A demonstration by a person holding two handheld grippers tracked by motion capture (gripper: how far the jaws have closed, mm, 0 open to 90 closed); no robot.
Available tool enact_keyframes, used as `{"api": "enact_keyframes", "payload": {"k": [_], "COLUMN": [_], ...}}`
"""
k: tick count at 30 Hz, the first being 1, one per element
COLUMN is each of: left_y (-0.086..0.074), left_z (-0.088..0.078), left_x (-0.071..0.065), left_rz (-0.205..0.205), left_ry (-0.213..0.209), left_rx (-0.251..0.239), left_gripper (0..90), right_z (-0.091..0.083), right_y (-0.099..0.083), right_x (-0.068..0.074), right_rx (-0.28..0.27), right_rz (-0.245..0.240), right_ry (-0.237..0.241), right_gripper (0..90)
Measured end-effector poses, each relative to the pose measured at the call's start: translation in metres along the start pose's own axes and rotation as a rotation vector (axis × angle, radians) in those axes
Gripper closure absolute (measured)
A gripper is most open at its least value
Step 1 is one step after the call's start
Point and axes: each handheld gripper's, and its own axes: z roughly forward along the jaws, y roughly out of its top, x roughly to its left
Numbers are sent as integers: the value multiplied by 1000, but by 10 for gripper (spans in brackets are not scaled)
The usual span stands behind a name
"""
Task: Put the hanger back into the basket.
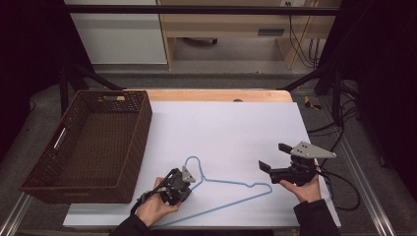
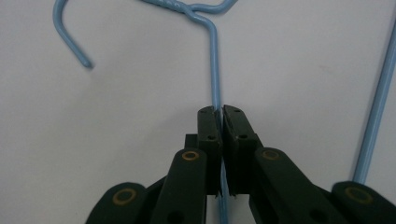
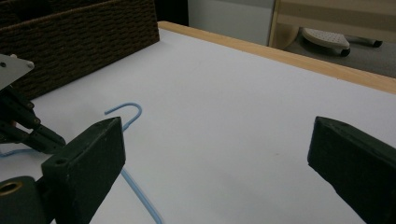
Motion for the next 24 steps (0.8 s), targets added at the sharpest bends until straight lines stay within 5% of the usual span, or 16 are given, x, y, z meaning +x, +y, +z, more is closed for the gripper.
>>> {"api": "enact_keyframes", "payload": {"k": [15,24], "left_y": [-1,-1], "left_z": [-1,-19], "left_x": [-3,-6], "left_rz": [-21,-9], "left_ry": [21,73], "left_rx": [-23,-95], "left_gripper": [870,870], "right_z": [3,7], "right_y": [-1,-1], "right_x": [2,6], "right_rx": [11,23], "right_rz": [3,1], "right_ry": [10,25], "right_gripper": [48,52]}}
